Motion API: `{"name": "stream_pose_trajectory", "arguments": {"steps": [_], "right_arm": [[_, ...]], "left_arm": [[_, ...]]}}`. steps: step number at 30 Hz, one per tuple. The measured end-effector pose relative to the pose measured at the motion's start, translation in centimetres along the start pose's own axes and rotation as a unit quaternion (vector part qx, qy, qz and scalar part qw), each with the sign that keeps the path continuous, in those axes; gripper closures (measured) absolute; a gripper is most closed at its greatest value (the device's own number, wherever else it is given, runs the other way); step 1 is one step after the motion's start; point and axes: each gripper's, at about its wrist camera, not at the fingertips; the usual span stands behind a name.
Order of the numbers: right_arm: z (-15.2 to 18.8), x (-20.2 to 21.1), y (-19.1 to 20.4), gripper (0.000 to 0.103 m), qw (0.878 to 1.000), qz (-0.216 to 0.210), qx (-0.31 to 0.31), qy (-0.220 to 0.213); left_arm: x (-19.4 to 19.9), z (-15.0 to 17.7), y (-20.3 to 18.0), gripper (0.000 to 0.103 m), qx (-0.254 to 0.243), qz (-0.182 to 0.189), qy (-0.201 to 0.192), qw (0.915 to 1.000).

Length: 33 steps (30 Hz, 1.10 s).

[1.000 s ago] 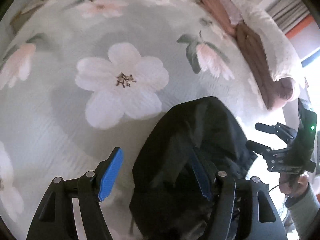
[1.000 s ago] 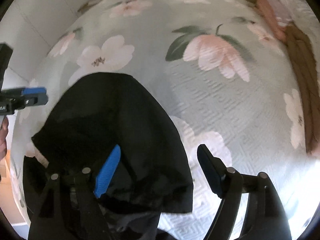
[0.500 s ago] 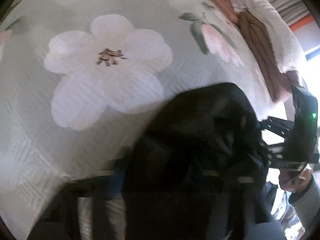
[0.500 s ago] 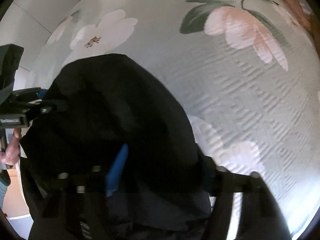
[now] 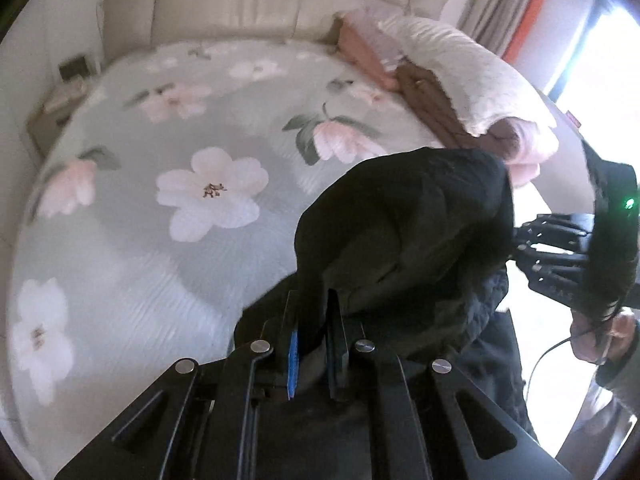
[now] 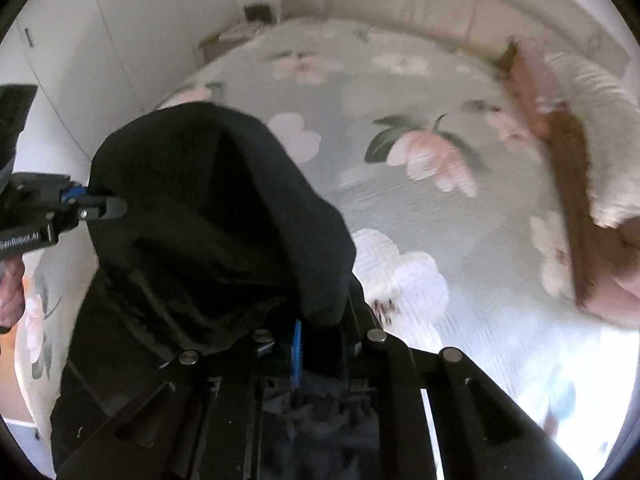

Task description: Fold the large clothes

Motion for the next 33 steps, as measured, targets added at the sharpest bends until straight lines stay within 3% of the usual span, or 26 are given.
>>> {"name": "stream_pose_trajectory", "arguments": {"steps": [6,12,17,21,24,26,28,31,33], "right_arm": [[6.5,9.2,4.4,0.089,0.998,0.046,0.013,-0.028],[14.8,15.0,8.1,0.092,0.997,0.069,0.023,-0.016],[21.7,13.1,10.4,0.092,0.996,0.070,0.019,0.043],[25.5,8.6,10.4,0.092,0.991,0.079,0.006,0.109],[26.4,8.7,8.8,0.091,0.989,0.068,-0.027,0.126],[26.5,9.8,7.5,0.072,0.989,0.067,-0.039,0.125],[26.1,10.7,6.4,0.064,0.989,0.074,-0.040,0.124],[24.1,12.8,4.7,0.063,0.989,0.071,-0.054,0.116],[21.7,13.9,4.2,0.055,0.991,0.063,-0.070,0.096]], "left_arm": [[8.7,7.0,-5.2,0.093,-0.006,-0.006,-0.018,0.9998],[13.3,15.8,-10.0,0.093,-0.008,-0.017,0.015,0.9997],[9.3,23.6,-11.9,0.093,0.007,-0.072,0.092,0.9931],[5.6,28.3,-12.1,0.093,0.024,-0.079,0.152,0.9850],[6.5,29.2,-11.5,0.093,0.042,-0.064,0.166,0.9831],[8.3,29.0,-10.6,0.093,0.055,-0.071,0.162,0.9826],[10.2,28.3,-9.4,0.092,0.069,-0.074,0.157,0.9824],[12.9,24.8,-7.2,0.091,0.085,-0.079,0.128,0.9850],[13.9,22.2,-6.5,0.086,0.089,-0.075,0.100,0.9882]]}}
Point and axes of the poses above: each gripper's, at about its wrist camera, not at the fingertips, and x roughly against the way its jaws point, y to its left, z to its underside, and after that the axes turned 4 degrees about -x, right-handed
